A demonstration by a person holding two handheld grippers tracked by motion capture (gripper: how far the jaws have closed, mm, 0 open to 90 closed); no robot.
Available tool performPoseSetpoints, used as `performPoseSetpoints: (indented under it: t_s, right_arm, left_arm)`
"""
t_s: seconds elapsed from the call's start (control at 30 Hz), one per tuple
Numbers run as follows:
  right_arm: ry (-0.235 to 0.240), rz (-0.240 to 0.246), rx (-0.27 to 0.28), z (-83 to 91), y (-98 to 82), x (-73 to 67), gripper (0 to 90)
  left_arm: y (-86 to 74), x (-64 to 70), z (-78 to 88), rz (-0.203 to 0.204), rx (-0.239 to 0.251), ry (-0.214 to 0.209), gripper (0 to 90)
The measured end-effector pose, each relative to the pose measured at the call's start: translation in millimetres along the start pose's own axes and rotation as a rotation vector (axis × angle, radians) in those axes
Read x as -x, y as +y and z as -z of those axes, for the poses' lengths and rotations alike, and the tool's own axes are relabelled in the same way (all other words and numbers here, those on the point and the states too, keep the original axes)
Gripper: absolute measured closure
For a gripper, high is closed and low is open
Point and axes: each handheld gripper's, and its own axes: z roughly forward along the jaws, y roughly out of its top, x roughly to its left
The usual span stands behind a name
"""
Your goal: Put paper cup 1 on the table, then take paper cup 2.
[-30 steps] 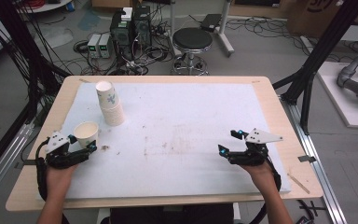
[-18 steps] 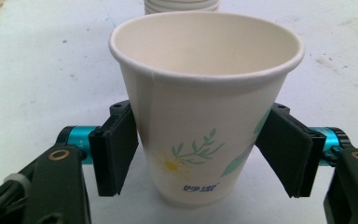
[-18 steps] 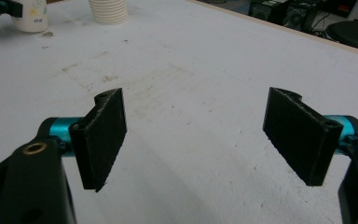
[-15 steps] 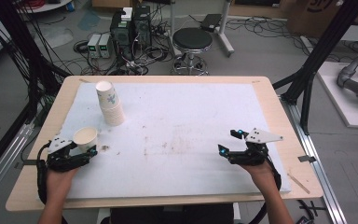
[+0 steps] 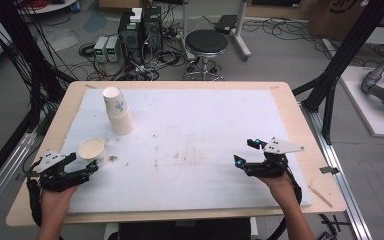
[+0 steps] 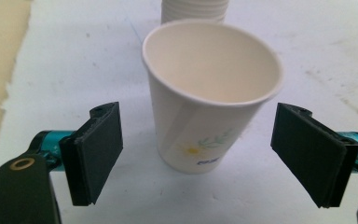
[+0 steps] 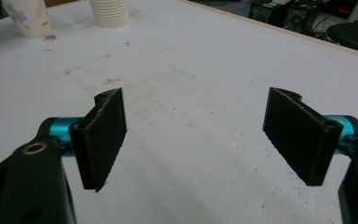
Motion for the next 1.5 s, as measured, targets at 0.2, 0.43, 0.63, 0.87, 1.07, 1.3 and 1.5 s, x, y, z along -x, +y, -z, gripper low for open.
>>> performPoseSetpoints:
  t_s: [0.2, 0.43, 0.63, 0.87, 1.07, 1.3, 1.5]
  right_arm:
    - [-0.009, 0.001, 0.0, 0.7, -0.2, 1.2, 22.0]
    - [-0.035, 0.01, -0.017, 3.6, -0.1, 2.6, 22.0]
    - [-0.098, 0.025, -0.044, 12.3, 0.3, 5.7, 22.0]
    - [-0.146, 0.003, -0.034, 24.1, -8.0, 10.5, 22.0]
    - [-0.182, -0.024, -0.018, 29.2, -14.4, 14.9, 21.9]
    - [-0.166, -0.022, -0.021, 28.2, -15.5, 12.5, 22.0]
    - [-0.155, -0.013, -0.023, 25.8, -16.2, 12.2, 21.9]
  left_arm:
    - [12.7, 12.5, 23.3, -0.047, 0.187, -0.043, 16.6]
    - [23.3, 29.8, 17.1, -0.069, 0.318, -0.19, 16.2]
    - [35.7, 46.1, -0.7, -0.09, 0.318, -0.283, 16.0]
    - [36.7, 60.7, -23.7, -0.101, 0.288, -0.322, 16.1]
    - [31.9, 63.7, -29.1, -0.115, 0.262, -0.323, 16.3]
    - [31.3, 65.7, -28.5, -0.116, 0.268, -0.318, 16.4]
    - [31.2, 66.2, -28.8, -0.122, 0.266, -0.314, 16.5]
